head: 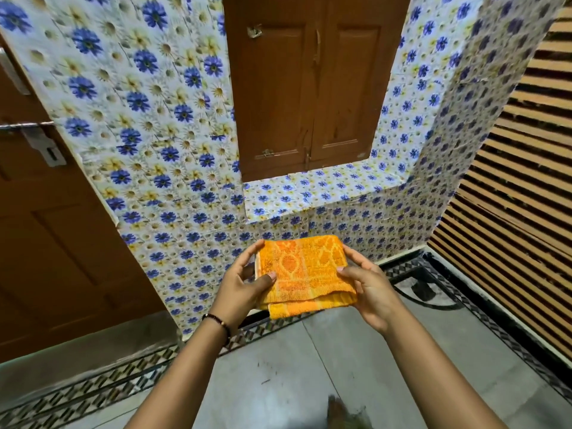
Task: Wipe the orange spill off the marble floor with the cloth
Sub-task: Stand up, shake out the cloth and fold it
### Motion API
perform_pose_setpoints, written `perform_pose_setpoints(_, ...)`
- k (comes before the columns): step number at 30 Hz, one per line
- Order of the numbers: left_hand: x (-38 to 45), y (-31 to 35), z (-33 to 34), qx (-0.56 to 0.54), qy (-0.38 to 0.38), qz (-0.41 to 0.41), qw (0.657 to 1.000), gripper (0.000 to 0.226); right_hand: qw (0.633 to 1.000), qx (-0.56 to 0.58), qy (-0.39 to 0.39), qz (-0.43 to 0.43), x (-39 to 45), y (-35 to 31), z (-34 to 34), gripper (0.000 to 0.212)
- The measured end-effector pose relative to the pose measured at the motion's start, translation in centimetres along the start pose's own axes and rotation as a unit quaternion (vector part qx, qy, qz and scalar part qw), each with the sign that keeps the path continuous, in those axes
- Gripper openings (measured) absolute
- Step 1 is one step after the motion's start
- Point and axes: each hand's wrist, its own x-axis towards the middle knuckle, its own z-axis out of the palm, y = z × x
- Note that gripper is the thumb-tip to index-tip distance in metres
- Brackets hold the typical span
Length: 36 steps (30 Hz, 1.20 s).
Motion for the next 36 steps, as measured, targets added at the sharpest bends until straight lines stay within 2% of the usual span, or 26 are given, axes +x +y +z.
perform_pose_setpoints(8,15.0,-2.4,2.9,0.029,0.045,-0.002,0.999,0.064,0.998,0.004,-0.045,0.047,15.9,-4.9,-3.5,0.052)
perform_pose_setpoints(17,27.3,-2.7,4.4,0.03,0.133,-0.07,0.988,0.088,0.987,-0.093,-0.086,0.095,31.2,-9.7,-4.1,0.045)
perform_pose_setpoints(20,30.6,-3.5,3.7,0.032,0.159,-0.109,0.981,0.085,0.983,-0.115,-0.096,0.107,35.4,-9.6,-3.5,0.047)
perform_pose_setpoints(25,37.0,-5.6,1.7,0.066,0.194,-0.14,0.969,0.066,0.977,-0.143,-0.088,0.128,43.1,-8.3,-1.7,0.053)
perform_pose_setpoints(31,43.9,-8.2,-0.6,0.138,0.207,-0.182,0.951,0.069,0.973,-0.14,-0.076,0.169,51.0,-5.2,1.3,0.064)
perform_pose_setpoints(36,47.6,-10.9,-1.9,0.212,0.207,-0.216,0.93,0.068,0.966,-0.157,-0.069,0.192,54.5,-3.9,3.0,0.067)
